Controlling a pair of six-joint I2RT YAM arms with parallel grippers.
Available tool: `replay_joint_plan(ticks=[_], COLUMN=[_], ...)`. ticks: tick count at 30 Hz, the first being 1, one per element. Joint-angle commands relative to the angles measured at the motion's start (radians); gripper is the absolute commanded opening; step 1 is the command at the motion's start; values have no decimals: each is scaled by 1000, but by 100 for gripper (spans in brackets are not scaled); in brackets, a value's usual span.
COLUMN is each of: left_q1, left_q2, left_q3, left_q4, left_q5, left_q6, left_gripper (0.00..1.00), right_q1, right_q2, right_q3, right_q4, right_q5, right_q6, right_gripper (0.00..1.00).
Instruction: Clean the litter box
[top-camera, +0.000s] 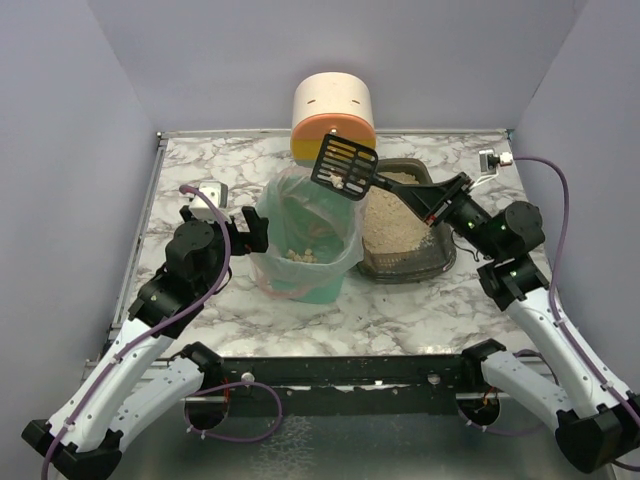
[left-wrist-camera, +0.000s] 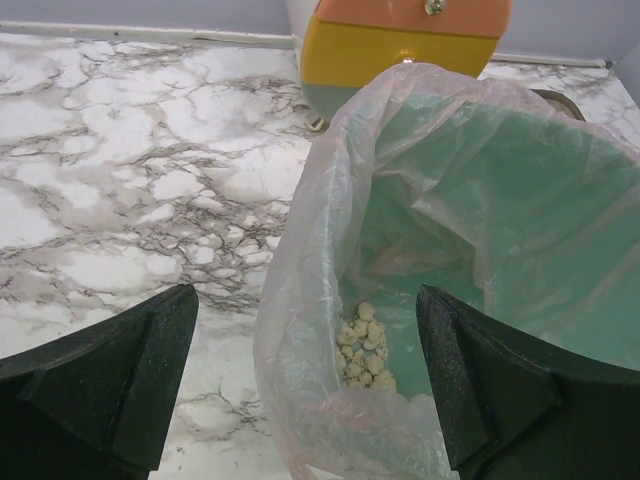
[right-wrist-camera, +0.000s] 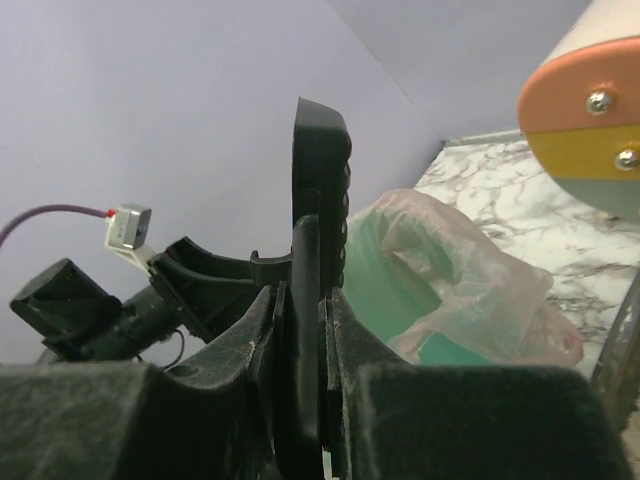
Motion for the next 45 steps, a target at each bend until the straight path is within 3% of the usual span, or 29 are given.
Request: replay_joint_plan(ticks=[1, 7, 13, 18, 23, 33, 45], left_q1=[6, 6, 6, 6, 6, 6, 6], left_q2=[-6, -3, -6, -6, 1, -4, 3], left_q3=[8, 10, 10, 8, 10, 10, 11], left_q4=[2, 2, 1, 1, 2, 1, -1], left_q5=[-5, -5, -11, -7, -2, -3, 3], left_q6=[-6, -6, -6, -6, -4, 0, 2], left_gripper=[99, 99, 99, 99, 99, 99, 99], right_q1=[10, 72, 236, 406, 611, 911, 999], right_q2=[5, 58, 121, 183, 261, 370, 360], right_q3=[72, 196, 345, 442, 522, 579, 564], right_q4=[-160, -337, -505, -632, -706, -600, -476], right_q5=[-43, 11, 182, 393, 710, 1137, 1247], right_q6=[-192, -352, -539, -710, -855, -1144, -1201], right_gripper=[1, 0, 1, 1, 0, 0, 1])
